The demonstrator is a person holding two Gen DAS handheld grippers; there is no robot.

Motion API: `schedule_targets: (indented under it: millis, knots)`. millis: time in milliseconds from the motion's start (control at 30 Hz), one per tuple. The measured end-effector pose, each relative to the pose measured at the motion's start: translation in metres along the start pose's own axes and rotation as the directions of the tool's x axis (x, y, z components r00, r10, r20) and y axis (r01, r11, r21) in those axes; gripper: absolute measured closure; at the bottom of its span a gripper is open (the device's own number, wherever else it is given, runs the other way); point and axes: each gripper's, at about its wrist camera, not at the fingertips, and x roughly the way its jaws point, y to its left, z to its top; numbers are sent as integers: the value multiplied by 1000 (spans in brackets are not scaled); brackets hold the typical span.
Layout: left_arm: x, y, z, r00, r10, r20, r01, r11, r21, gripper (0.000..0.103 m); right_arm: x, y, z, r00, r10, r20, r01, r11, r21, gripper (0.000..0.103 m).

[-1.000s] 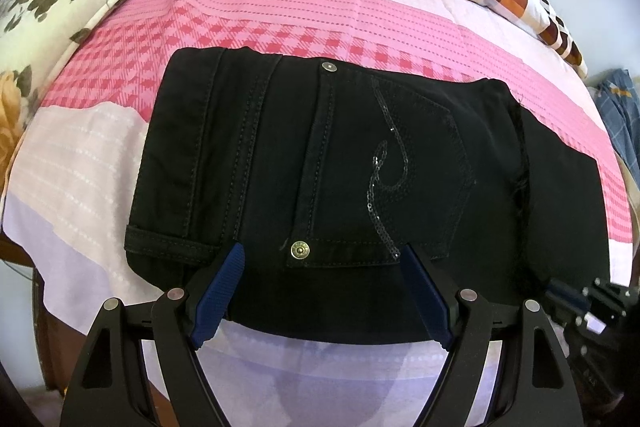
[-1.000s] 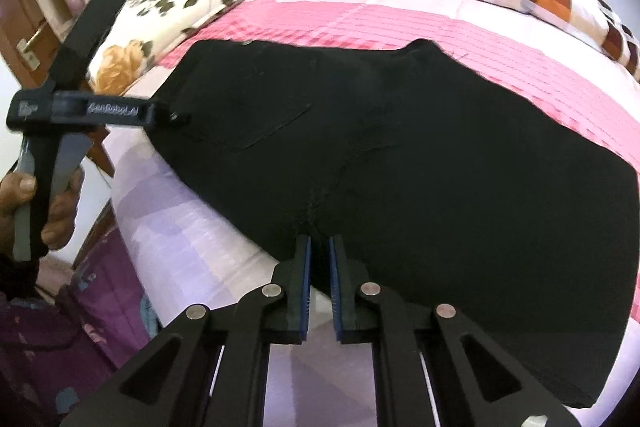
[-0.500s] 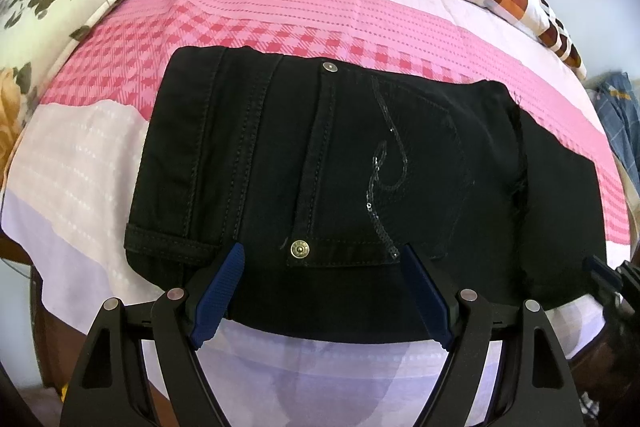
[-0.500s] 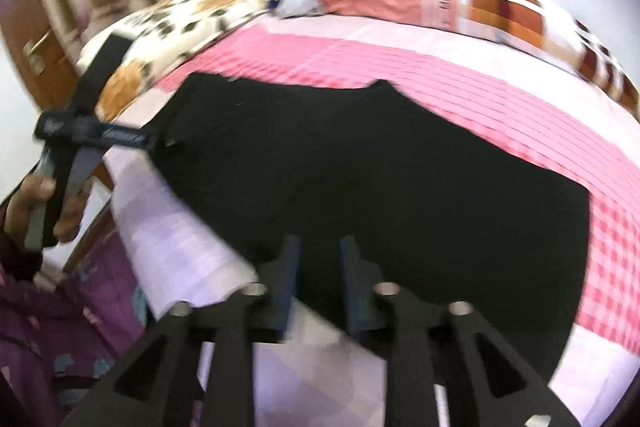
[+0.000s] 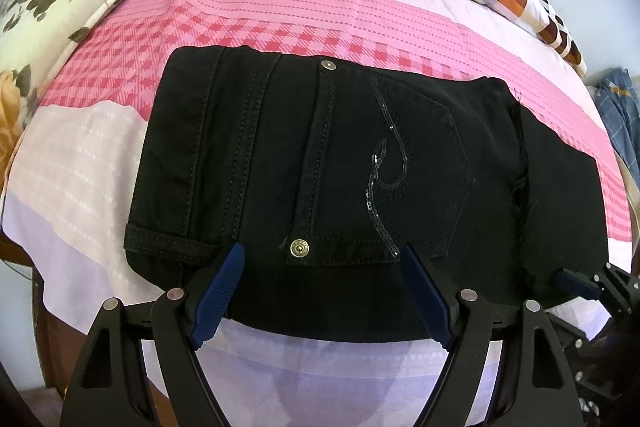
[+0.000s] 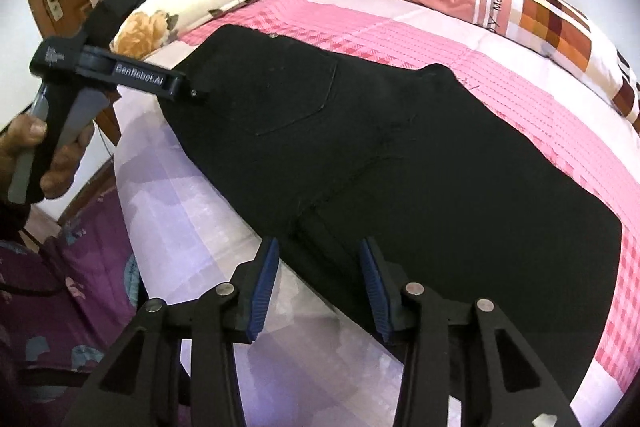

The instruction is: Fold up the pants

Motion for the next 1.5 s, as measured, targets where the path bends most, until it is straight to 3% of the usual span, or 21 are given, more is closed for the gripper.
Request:
schedule_targets:
  millis: [100,333,400,467,533,900,1000,1267,1500]
  knots:
    - [0,0,0,1000,-1,-1,1,1000,1,22,-2,-4,2,1000,-19,6,19,1000,2,63]
    - [1,-3,0,1000,11,-5,-11,1000,15,21,17,14,0,994,-103,-40,96,984,-149,63]
    - [2,-3,0,1000,10,-7,-10,1000,16,21,18,12,2,994,-97,-43,90,986,-139,68]
    - [2,-3,0,1000,9,-7,-9,1000,15,21,16,7,4,995,-91,-46,85,989,-119,83]
    - [2,-3,0,1000,11,-7,-11,1000,16,21,15,2,6,995,-82,-50,77,992,-100,88]
    - [3,-4,-1,1000,13,-11,-13,1000,24,20,26,22,4,979,-201,-27,190,955,-227,82]
    - [4,-6,-2,1000,12,-13,-12,999,35,17,28,26,3,974,-227,-24,214,946,-242,89]
    - [4,-6,-1,1000,11,-17,-11,999,34,17,12,4,6,996,-85,-27,85,996,-3,93]
    - [5,-6,-1,1000,18,-19,-17,999,42,16,10,10,1,997,-64,-30,64,998,-5,93]
